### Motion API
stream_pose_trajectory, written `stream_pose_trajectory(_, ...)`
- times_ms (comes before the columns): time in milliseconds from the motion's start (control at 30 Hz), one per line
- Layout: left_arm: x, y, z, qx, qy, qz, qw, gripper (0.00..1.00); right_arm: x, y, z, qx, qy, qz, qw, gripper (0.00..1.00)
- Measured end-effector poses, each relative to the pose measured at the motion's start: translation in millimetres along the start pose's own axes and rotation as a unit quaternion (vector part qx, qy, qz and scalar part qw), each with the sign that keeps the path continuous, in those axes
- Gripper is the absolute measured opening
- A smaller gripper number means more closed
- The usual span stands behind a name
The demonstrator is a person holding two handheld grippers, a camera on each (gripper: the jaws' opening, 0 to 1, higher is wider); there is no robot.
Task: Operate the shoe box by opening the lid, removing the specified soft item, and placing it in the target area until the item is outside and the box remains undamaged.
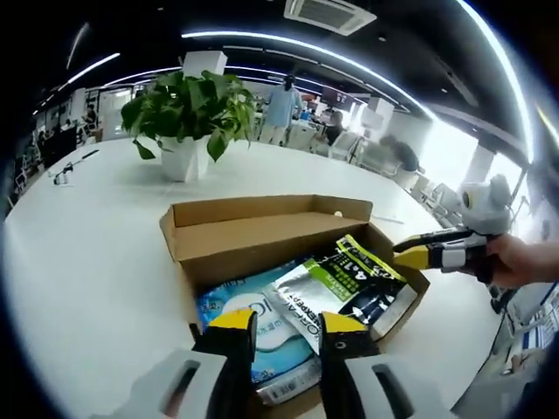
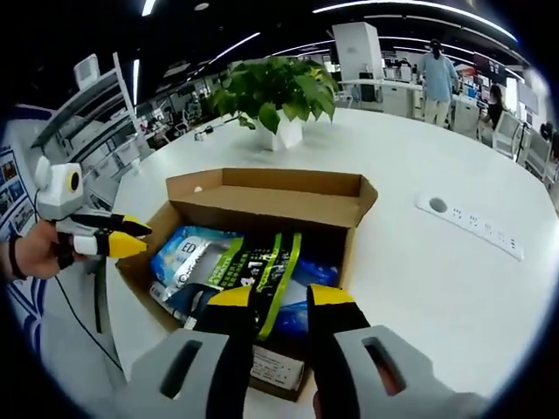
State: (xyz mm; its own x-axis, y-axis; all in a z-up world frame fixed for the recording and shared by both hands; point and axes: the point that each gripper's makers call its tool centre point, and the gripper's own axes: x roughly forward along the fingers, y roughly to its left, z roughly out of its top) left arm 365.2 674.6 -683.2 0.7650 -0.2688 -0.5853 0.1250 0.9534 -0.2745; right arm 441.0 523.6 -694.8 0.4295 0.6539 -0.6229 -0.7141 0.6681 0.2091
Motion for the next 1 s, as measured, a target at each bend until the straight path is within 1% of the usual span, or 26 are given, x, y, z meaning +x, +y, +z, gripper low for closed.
stream_pose_trajectory(133,8,-5.6,-7.6,-0.005,0.020,-0.009,0.9997,0.31,4,0,-3.4,0.001,0.006,0.002,1.0000,0.21)
stream_pose_trajectory(367,20,-7.5,-20.0,-0.014,0.056,-0.010,0.9983,0.31,9,2,-5.4,0.006,0.010,0.005,0.9999,0.21)
stream_pose_trajectory(467,27,-7.6,-30.8,-0.024,0.086,-0.010,0.9959,0.31,11,3,-6.9,0.002,0.013,0.004,0.9999,0.19)
stream_pose_trajectory(667,35,-9.8,-40.7,-0.030,0.117,-0.011,0.9926,0.30,13,6,-10.3,-0.001,0.019,0.008,0.9998,0.19)
stream_pose_trajectory(733,38,-12.5,-44.8,-0.038,0.134,-0.022,0.9900,0.30,15,6,-11.7,0.000,0.021,0.008,0.9997,0.18)
stream_pose_trajectory(800,39,-14.8,-43.6,-0.057,0.138,-0.034,0.9882,0.26,16,6,-12.8,-0.004,0.024,0.005,0.9997,0.17)
stream_pose_trajectory(833,40,-17.5,-41.8,-0.078,0.137,-0.047,0.9864,0.25,16,5,-13.4,-0.003,0.026,0.003,0.9996,0.16)
stream_pose_trajectory(867,40,-19.9,-43.1,-0.091,0.144,-0.056,0.9838,0.24,16,5,-13.4,-0.001,0.026,0.003,0.9997,0.15)
stream_pose_trajectory(933,41,-15.9,-43.4,-0.094,0.145,-0.053,0.9836,0.23,16,6,-13.1,0.001,0.025,0.004,0.9997,0.12)
stream_pose_trajectory(967,40,-16.1,-42.8,-0.100,0.142,-0.052,0.9834,0.20,16,7,-13.1,0.002,0.025,0.008,0.9996,0.09)
stream_pose_trajectory(1000,40,-16.7,-42.7,-0.099,0.140,-0.052,0.9839,0.17,16,11,-15.2,0.014,0.028,0.020,0.9993,0.07)
